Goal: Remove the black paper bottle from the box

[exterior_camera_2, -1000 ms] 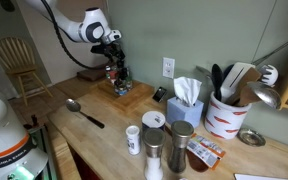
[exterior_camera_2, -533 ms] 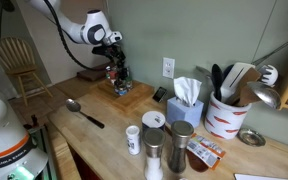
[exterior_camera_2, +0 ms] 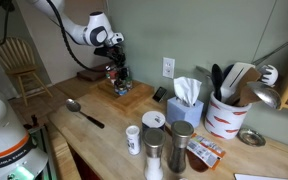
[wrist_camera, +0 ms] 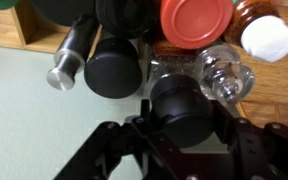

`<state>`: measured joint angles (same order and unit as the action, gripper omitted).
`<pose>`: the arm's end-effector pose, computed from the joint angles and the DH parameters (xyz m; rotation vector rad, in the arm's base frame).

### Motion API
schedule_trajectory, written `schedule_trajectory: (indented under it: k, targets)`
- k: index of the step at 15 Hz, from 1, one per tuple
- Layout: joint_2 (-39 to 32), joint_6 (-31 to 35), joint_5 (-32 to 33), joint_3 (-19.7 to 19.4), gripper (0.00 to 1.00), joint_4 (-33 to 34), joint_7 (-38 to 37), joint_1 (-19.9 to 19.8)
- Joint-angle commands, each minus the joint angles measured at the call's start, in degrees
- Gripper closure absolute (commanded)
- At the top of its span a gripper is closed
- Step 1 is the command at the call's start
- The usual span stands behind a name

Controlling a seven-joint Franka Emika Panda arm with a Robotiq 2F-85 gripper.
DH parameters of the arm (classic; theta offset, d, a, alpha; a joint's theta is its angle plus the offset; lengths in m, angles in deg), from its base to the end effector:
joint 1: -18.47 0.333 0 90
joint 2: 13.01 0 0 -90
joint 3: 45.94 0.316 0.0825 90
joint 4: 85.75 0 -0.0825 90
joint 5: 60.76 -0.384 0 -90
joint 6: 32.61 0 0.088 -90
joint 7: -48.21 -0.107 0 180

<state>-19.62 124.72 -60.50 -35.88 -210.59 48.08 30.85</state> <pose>0.5427 0.2224 0.3882 -2.9080 -0.5704 -0.6655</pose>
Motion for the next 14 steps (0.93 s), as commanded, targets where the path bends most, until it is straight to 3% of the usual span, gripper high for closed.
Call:
schedule_trajectory:
  k: [1, 5, 14]
  targets:
    - [0.45, -0.49, 1.69, -0.20, 0.66, 0.06, -2.29, -0.20]
    - [2.35, -1.80, 2.61, -0.31, 0.66, -0.32, -3.82, -0.15]
    - [7.93, -8.54, -2.70, 0.26, 0.66, 0.56, -3.45, -0.69]
